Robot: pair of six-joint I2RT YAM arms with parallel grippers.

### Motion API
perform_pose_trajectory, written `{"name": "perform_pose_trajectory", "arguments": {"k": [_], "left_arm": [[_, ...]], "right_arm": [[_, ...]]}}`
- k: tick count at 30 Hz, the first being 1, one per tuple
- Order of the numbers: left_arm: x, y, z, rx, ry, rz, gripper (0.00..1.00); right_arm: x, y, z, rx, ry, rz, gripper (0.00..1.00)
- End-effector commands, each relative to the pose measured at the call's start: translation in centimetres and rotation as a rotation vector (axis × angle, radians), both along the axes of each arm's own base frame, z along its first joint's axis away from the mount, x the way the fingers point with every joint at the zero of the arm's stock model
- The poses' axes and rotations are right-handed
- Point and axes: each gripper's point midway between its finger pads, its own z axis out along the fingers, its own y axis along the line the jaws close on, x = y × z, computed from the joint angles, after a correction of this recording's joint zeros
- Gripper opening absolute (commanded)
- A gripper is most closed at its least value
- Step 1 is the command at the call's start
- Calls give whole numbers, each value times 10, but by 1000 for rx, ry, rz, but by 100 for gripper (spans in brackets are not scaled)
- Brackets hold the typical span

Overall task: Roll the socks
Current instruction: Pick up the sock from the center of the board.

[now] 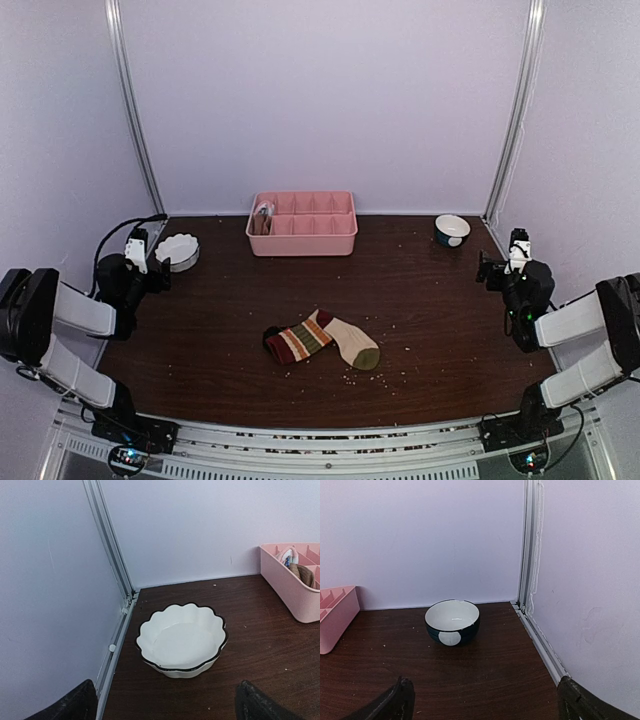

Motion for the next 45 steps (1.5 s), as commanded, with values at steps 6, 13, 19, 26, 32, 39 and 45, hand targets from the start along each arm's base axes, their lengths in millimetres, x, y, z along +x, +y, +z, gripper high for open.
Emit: {"name": "perform_pose_trajectory", "arguments": {"k": [6,13,19,26,32,39,45], "left_arm": [[6,2,21,-3,-80,8,98],[17,-3,38,2,-12,-32,98],[31,-26,60,55,303,-205,98],[3,-41,59,118,526,-344,96],[-27,-49,64,124,533,-392,94],[-45,-60,71,92,559,-451,94],[-50,-65,69,68,595,-483,93]], "right_arm": [[5,0,7,-12,-13,2,100],[-2,-15,52,63,15,-96,100],[3,-21,75,383,180,-179,100],[3,86,72,242,314,221,100],[-16,123,83,147,312,11,100],[-23,201,63,168,380,321,100],[-69,322,14,-67,553,499,100]]}}
